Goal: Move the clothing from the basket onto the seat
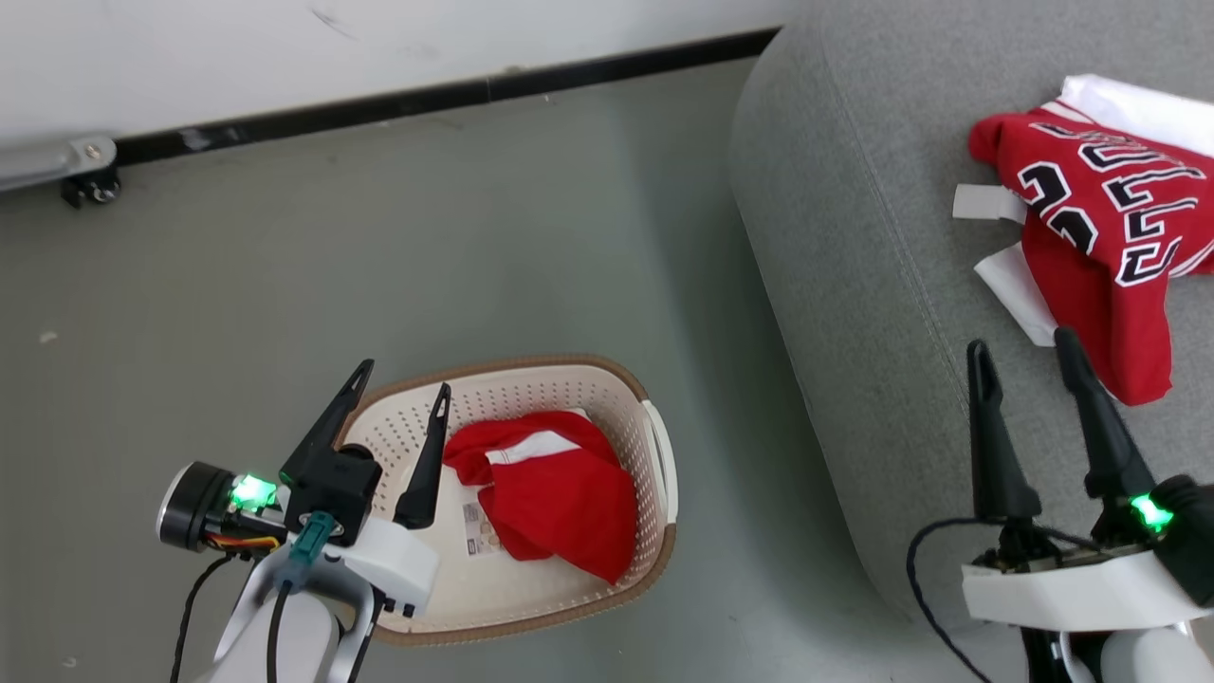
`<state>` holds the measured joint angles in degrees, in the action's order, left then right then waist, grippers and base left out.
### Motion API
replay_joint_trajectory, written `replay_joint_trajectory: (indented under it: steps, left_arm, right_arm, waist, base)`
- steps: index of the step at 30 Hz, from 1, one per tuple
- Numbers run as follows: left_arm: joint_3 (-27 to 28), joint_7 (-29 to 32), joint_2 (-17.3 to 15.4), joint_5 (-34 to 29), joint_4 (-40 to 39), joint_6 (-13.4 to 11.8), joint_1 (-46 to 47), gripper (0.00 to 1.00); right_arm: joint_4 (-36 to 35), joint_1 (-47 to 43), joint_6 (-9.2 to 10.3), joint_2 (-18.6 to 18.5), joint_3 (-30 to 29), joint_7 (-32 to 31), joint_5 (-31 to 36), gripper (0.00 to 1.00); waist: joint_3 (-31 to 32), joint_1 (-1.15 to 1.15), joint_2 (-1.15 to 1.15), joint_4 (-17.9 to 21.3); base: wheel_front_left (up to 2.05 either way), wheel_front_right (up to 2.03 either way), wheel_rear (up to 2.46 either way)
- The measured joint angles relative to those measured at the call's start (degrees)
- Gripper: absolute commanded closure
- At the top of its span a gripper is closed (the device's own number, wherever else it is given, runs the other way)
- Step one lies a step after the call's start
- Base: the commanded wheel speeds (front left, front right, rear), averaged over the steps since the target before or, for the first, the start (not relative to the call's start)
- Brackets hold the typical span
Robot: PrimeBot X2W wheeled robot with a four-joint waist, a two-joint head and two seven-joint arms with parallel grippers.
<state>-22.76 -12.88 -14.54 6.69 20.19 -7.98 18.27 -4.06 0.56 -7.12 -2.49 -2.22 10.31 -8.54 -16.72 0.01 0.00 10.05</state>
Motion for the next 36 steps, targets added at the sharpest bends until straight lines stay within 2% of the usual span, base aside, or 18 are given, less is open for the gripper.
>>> replay_joint_trajectory:
  steps: [25,36]
  left_arm:
    - [-5.6,0.3,-0.2,-5.0,9.5,4.5,10.4,0.00]
    - [-5.9,1.4,-0.9,-5.6,15.1,5.1,14.2,0.00]
  right_arm:
    - [-3.4,7.5,0.00,0.0,-0.1,2.4,-1.8,0.00]
    - [-3.8,10.4,0.00,0.0,0.8,3.2,-2.8,0.00]
  waist:
    - [-13.5,-0.01,0.00,4.7]
    - [-18.4,0.00,0.00,6.7]
  base:
    - [0.00,0.00,0.00]
    - [0.00,0.00,0.00]
